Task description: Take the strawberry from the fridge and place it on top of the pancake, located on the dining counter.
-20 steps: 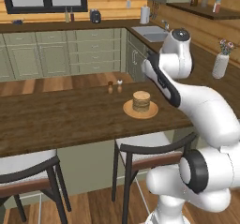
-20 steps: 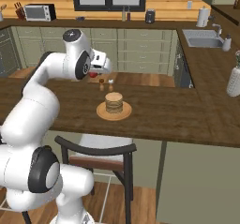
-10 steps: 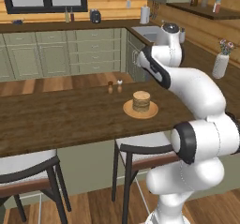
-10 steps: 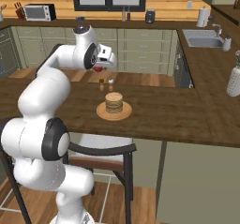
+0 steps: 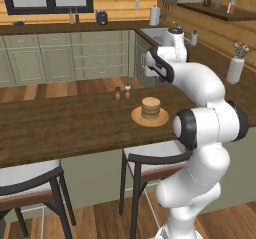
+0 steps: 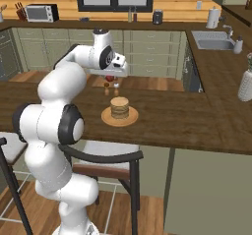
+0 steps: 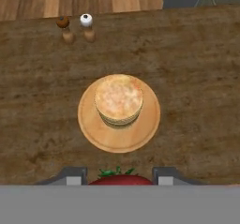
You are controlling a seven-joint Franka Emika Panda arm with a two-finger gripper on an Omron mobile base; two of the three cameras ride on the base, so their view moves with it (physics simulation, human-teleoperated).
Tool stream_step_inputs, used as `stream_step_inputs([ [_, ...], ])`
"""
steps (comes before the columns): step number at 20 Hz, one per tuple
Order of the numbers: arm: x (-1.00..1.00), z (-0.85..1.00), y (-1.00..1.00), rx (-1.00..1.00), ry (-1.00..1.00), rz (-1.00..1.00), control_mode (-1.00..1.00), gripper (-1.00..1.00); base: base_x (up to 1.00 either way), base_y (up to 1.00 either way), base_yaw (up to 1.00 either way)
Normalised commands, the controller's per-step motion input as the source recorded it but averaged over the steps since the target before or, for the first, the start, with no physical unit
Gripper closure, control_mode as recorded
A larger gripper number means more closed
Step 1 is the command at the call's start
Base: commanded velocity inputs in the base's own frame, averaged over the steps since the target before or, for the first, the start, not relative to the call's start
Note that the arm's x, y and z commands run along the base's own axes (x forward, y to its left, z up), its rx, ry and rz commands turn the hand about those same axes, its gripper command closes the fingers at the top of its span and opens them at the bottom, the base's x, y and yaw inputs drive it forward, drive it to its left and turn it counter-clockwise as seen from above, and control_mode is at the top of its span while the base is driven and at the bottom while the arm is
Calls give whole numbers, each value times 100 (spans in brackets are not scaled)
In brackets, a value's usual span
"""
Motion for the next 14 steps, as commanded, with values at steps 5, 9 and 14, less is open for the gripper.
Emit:
stream_step_inputs([
  [5, 49, -59, 0, -1, -1, 0, -100, 100, 0, 0, 0],
  [9, 64, -69, 8, -13, 0, 0, -100, 100, 0, 0, 0],
  [14, 20, -45, 0, -5, 0, 0, -100, 100, 0, 0, 0],
])
